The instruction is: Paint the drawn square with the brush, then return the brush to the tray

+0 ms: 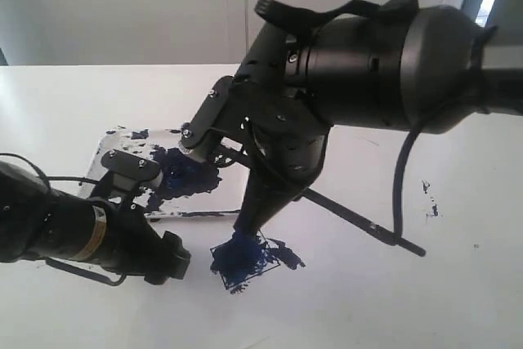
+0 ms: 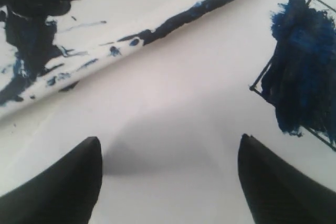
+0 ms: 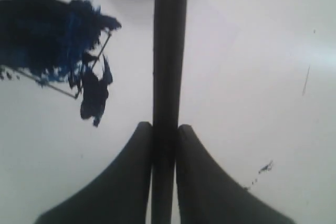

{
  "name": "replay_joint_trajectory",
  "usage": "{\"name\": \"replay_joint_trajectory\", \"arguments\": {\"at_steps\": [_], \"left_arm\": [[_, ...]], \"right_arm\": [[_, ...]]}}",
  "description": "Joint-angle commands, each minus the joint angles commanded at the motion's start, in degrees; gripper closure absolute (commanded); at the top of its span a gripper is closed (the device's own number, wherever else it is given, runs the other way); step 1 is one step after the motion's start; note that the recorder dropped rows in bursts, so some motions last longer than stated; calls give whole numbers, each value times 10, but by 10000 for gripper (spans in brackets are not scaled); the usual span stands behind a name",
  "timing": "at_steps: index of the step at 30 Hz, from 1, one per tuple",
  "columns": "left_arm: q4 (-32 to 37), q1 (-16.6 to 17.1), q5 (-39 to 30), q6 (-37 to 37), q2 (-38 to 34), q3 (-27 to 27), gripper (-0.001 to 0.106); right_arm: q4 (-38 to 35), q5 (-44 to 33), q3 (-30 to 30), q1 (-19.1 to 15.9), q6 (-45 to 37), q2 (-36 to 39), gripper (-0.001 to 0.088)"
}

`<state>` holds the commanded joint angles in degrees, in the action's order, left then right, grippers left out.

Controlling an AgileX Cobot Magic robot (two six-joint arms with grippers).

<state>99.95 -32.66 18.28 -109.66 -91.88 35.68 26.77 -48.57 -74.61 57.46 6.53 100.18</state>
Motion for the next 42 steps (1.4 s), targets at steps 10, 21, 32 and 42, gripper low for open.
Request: {"name": "replay_joint_trajectory", "arguments": {"at_steps": [10, 21, 32, 42], "left_arm": [[0, 0, 8, -15, 112, -4, 304], [0, 0, 15, -15, 210, -7, 304], [0, 0, 2, -37, 327, -44, 304], [0, 0, 2, -41, 398, -44, 304]], "right_arm": [[-14, 150, 76, -54, 1, 7, 868], [-14, 248, 94, -84, 1, 74, 868], [-11, 305, 94, -97, 14, 113, 868], [-12, 307, 94, -101, 72, 112, 834]]}}
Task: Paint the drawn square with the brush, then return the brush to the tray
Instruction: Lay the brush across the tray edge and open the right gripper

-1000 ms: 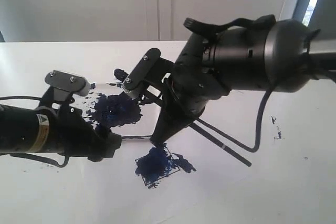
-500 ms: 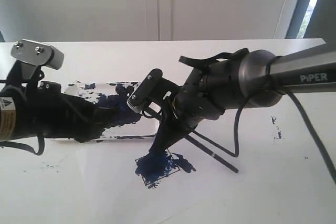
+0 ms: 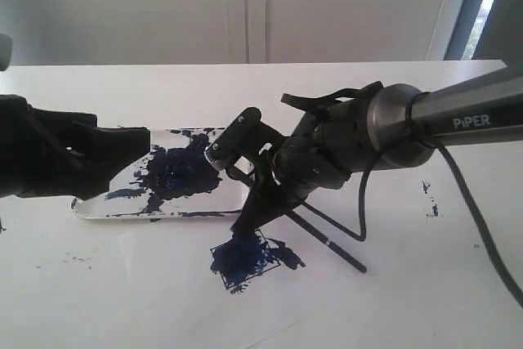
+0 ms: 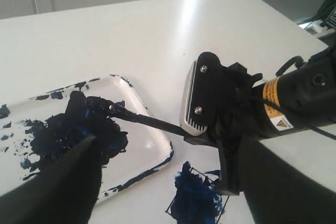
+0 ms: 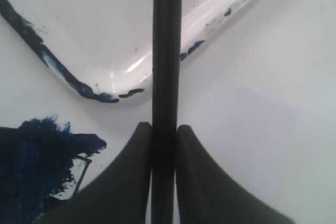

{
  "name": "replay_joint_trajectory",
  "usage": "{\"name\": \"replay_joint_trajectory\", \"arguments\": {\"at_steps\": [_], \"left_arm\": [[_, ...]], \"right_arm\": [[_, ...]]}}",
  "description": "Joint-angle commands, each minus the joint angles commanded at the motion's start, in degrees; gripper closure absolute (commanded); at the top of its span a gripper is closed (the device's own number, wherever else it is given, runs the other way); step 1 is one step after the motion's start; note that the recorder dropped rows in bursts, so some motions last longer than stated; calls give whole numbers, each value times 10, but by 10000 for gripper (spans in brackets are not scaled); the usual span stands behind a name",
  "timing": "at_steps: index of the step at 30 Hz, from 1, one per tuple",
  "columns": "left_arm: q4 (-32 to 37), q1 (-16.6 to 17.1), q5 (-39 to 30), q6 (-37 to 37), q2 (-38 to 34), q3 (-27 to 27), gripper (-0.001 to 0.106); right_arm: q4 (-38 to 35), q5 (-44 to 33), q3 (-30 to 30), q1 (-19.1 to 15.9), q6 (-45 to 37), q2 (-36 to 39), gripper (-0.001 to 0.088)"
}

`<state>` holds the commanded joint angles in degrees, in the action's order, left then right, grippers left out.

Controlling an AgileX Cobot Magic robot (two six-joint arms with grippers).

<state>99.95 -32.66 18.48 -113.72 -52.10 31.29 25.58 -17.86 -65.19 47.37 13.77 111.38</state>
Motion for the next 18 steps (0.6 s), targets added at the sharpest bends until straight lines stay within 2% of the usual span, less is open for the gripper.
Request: {"name": "replay_joint_trajectory", "arguments": {"at_steps": [5, 10, 18], "left_arm": [[0, 0, 0, -5, 1, 0, 304], [0, 0, -6, -5, 1, -9, 304], [0, 0, -63, -24, 6, -40, 304]], "right_arm": [[0, 4, -1, 0, 1, 0, 643], [0, 10, -1, 0, 1, -20, 380], [-7, -5, 0, 9, 2, -132, 387]]}}
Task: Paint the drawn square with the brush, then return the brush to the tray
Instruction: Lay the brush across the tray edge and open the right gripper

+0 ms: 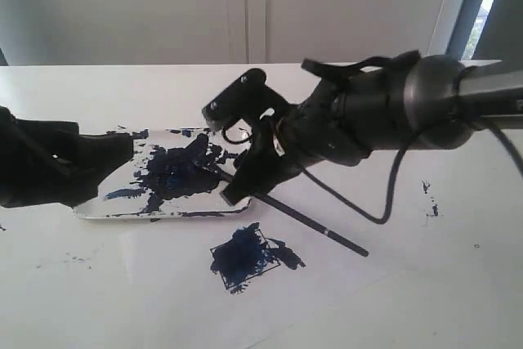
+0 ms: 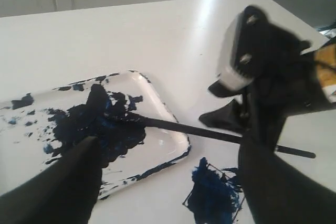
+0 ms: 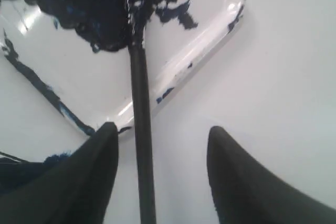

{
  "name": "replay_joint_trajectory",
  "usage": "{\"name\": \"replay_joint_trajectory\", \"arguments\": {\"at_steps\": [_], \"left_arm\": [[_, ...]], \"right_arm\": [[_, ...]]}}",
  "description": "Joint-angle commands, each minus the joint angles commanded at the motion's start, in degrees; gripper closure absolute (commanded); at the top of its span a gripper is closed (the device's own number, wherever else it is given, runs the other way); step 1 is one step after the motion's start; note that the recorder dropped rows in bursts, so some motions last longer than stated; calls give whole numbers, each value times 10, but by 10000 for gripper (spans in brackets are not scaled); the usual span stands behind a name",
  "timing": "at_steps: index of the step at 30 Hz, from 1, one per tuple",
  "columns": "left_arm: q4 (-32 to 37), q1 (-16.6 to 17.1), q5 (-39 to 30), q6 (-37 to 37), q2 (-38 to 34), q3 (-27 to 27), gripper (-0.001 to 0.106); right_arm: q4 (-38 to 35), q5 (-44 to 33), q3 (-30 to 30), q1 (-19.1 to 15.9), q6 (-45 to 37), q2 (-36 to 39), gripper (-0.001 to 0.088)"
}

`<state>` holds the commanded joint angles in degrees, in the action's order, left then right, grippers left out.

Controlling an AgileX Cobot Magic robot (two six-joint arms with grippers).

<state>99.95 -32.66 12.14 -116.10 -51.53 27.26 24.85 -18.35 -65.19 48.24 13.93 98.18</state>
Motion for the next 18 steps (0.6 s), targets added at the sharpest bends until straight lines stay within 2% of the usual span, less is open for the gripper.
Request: {"name": "replay_joint_trajectory", "arguments": {"at_steps": [7, 14, 18], "left_arm": [[0, 0, -28, -1, 67, -33, 304], [-6, 0, -32, -2, 154, -73, 304], [-12, 0, -31, -4, 192, -91, 304]], "right_arm": [[-24, 0, 41, 31, 3, -120, 607], [-49, 63, 146, 60, 3, -231, 837], [-60, 116, 217, 82, 11, -292, 868]]}}
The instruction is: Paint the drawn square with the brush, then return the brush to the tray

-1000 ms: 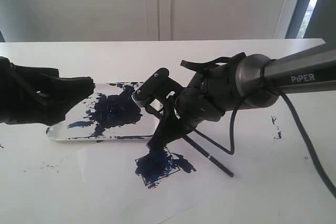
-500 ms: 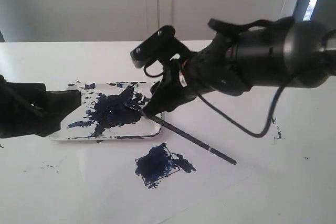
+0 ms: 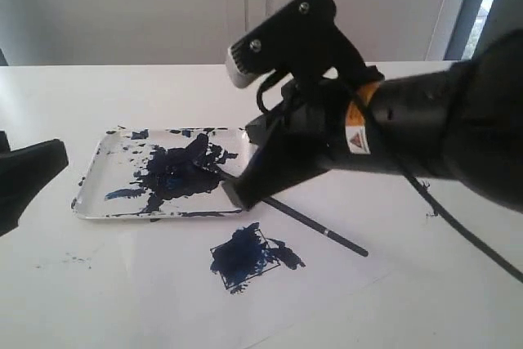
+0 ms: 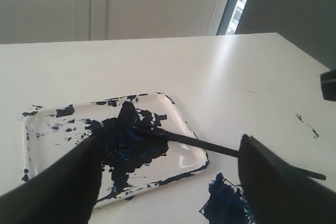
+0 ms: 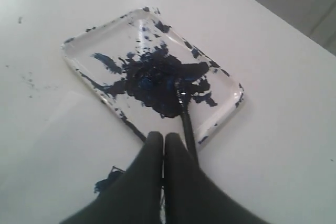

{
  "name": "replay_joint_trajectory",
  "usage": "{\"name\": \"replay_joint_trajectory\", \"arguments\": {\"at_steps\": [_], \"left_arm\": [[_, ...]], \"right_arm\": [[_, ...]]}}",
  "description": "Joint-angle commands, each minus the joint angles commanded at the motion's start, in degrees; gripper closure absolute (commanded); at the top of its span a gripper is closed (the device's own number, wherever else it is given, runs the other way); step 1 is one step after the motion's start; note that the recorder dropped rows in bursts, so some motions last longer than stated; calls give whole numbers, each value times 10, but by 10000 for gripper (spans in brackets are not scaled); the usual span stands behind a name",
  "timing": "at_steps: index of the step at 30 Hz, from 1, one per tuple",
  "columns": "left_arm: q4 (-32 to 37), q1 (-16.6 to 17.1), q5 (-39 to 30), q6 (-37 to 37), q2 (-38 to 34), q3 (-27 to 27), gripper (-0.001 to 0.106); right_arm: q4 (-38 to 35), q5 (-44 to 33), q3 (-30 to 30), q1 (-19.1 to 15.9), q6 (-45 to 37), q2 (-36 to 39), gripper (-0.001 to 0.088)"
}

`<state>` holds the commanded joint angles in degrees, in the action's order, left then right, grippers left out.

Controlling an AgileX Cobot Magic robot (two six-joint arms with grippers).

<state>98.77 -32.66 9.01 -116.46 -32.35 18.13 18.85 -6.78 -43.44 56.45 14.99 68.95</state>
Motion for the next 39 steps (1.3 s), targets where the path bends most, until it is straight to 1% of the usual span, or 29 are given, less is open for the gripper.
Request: {"name": "replay_joint_trajectory", "arguments": {"at_steps": [4, 12, 18, 20, 23, 24, 26, 29, 32, 39], "left_arm": [[-10, 0, 4, -4, 28, -26, 304], [-40, 0, 5, -9, 58, -68, 304], [-43, 0, 6, -9, 68, -74, 304], [-43, 0, 10, -9, 67, -74, 304], [-43, 0, 23, -8, 67, -74, 304], [-41, 0, 25, -8, 67, -74, 304], [-39, 0, 25, -8, 67, -74, 304], [-36, 0, 41, -3, 67, -74, 304], [-34, 0, 74, -3, 67, -74, 304], [-27, 0, 85, -3, 67, -74, 304]], "right_arm": [[-10, 68, 75, 11, 7, -64, 868], [-21, 116, 202, 12, 48, -192, 868], [-27, 151, 285, 12, 70, -274, 868], [-27, 164, 322, 12, 94, -303, 868], [-27, 193, 370, 12, 114, -327, 868], [-27, 215, 395, 12, 118, -334, 868], [-27, 240, 423, 12, 123, -335, 868], [-29, 241, 434, 12, 123, -335, 868], [-29, 218, 434, 12, 143, -335, 868], [-29, 218, 434, 12, 151, -335, 868]]}}
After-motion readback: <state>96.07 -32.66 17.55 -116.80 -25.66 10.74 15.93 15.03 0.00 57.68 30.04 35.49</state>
